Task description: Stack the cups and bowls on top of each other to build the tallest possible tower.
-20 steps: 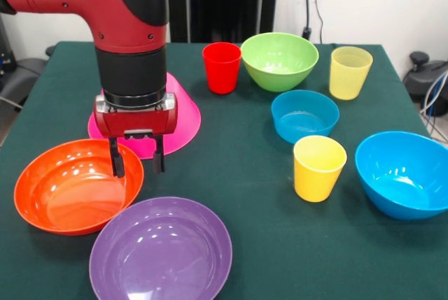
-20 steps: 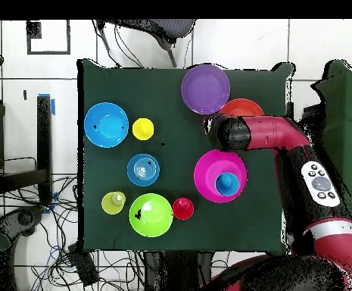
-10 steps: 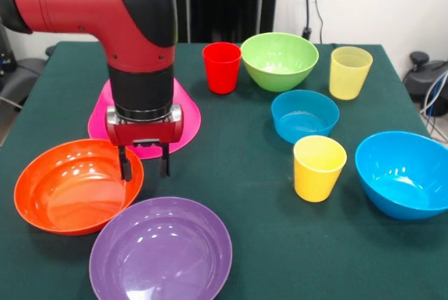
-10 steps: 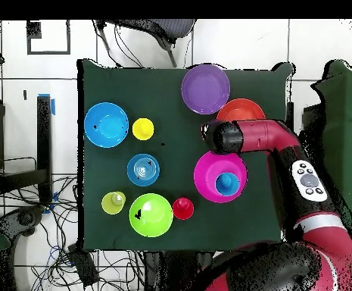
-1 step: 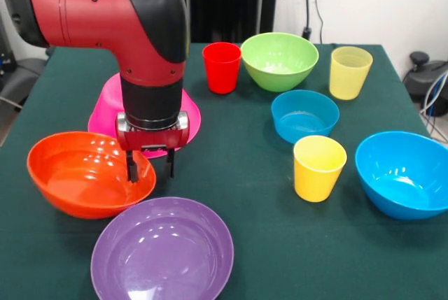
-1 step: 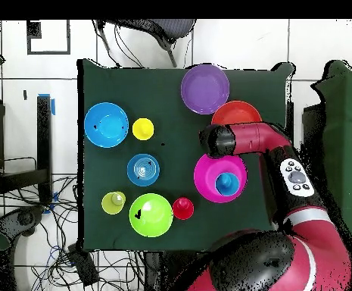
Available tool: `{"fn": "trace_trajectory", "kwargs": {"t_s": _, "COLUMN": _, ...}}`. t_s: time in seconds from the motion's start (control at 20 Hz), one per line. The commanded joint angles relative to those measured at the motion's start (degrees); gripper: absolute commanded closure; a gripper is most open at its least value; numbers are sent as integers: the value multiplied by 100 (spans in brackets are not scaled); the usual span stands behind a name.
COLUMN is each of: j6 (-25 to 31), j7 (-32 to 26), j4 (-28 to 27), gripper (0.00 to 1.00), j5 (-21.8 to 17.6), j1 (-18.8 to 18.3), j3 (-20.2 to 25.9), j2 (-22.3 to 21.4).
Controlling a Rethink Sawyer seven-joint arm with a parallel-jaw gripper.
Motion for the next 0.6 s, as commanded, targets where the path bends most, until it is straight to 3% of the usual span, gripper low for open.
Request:
{"fn": "trace_trajectory", "kwargs": {"t_s": 0.05, "j6": 589, "j7": -34, "j4": -578, "gripper": 0, "j5": -421, "j1": 372, "j3": -525, "j2": 504}}
{"fn": "trace_trajectory", "kwargs": {"t_s": 0.25, "j6": 330, "j7": 81, "j4": -458, "gripper": 0, "j5": -418, "j1": 480, "j3": -698, "j2": 416}}
{"fn": "trace_trajectory", "kwargs": {"t_s": 0.6, "j6": 380, "j7": 60, "j4": -610, "gripper": 0, "j5": -225, "j1": 537, "j3": -817, "j2": 452}}
